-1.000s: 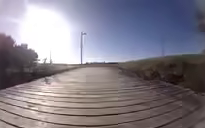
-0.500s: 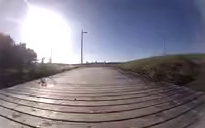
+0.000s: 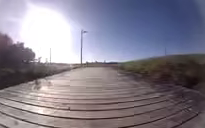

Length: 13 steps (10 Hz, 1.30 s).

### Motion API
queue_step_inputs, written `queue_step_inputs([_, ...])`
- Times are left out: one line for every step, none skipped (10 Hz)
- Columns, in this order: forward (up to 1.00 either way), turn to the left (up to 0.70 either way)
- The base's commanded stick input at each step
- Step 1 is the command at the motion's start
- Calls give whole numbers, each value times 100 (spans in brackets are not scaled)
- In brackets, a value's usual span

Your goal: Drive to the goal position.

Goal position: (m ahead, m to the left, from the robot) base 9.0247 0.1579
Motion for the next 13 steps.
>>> queue_step_inputs([70,0])
queue_step_inputs([70,0])
queue_step_inputs([70,0])
queue_step_inputs([70,0])
queue_step_inputs([70,0])
queue_step_inputs([70,0])
queue_step_inputs([70,0])
queue_step_inputs([70,0])
queue_step_inputs([70,0])
queue_step_inputs([70,0])
queue_step_inputs([70,0])
queue_step_inputs([70,0])
queue_step_inputs([70,0])
